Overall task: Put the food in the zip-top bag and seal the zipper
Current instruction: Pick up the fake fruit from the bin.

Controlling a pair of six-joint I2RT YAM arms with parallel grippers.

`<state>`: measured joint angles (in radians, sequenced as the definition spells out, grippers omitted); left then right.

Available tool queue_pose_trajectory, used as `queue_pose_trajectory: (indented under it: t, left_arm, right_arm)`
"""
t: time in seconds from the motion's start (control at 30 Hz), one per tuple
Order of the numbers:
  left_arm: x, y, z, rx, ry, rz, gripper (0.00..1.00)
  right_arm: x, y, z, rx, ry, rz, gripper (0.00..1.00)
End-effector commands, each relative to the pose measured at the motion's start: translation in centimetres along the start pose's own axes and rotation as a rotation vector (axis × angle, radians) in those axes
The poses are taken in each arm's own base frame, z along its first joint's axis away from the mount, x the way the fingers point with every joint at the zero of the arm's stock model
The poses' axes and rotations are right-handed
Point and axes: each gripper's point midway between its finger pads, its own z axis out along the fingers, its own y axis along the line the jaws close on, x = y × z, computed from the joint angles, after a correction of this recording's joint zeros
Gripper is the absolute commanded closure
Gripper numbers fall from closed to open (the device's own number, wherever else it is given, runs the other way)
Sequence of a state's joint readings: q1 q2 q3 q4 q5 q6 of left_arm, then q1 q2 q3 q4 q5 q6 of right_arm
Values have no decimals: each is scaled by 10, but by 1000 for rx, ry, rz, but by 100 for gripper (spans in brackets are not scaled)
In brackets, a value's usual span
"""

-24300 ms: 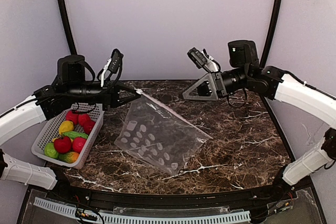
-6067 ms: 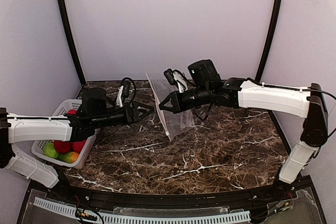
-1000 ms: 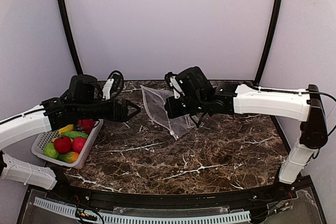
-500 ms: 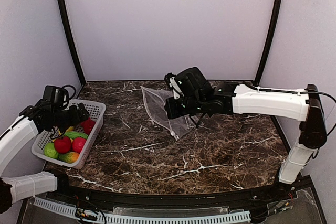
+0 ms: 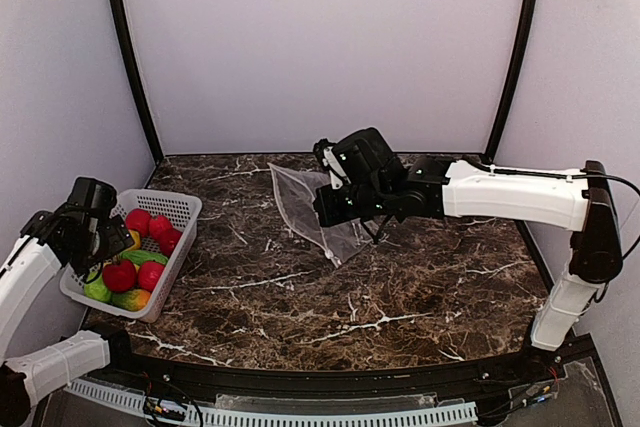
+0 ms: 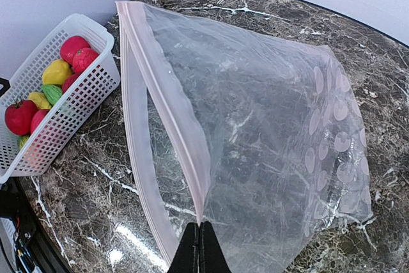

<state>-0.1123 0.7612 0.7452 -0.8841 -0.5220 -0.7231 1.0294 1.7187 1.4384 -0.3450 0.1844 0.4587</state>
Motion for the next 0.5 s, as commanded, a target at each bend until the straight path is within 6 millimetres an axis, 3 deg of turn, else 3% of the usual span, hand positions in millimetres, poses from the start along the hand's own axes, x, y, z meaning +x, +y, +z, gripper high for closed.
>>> queue_pose_trajectory:
  t: [0.0,0.47]
  left_arm:
    - [12,18,8,-92,21,-4,1]
    - [41,16,42,-115,77,-46,1]
  right_arm:
    - [-8,4,2,-2,-20,14,100]
    - [-11,6,2,-8,-28,14,100]
